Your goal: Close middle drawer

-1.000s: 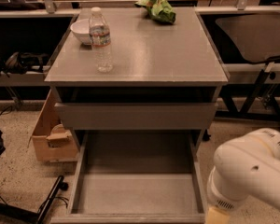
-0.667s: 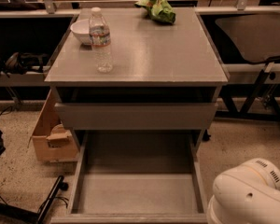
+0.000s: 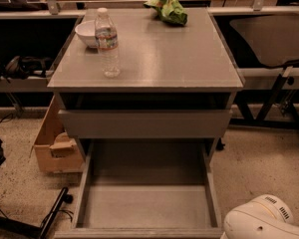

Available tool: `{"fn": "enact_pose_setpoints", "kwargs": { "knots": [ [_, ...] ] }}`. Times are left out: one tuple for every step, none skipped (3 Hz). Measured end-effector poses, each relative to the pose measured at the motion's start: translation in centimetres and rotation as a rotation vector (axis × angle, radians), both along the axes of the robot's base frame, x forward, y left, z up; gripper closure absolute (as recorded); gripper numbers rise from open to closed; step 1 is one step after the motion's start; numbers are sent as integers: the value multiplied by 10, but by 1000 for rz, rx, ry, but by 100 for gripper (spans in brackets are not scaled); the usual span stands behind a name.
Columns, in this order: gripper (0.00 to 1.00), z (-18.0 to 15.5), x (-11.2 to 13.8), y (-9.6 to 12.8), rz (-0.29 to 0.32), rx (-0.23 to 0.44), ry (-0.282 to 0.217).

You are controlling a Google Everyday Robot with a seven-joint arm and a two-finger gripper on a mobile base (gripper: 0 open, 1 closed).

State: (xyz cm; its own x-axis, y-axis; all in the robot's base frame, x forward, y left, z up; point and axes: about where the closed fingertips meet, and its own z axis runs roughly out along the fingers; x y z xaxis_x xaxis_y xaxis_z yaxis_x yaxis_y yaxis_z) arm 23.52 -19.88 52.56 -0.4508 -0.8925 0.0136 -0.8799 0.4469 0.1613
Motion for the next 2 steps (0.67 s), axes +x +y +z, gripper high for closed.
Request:
{"fn": "enact_pose_setpoints", "kwargs": {
  "knots": [
    [95,-1,-1,1,2,1,-1],
    [100,-23,-10,24,31,24,-12]
  ]
}}
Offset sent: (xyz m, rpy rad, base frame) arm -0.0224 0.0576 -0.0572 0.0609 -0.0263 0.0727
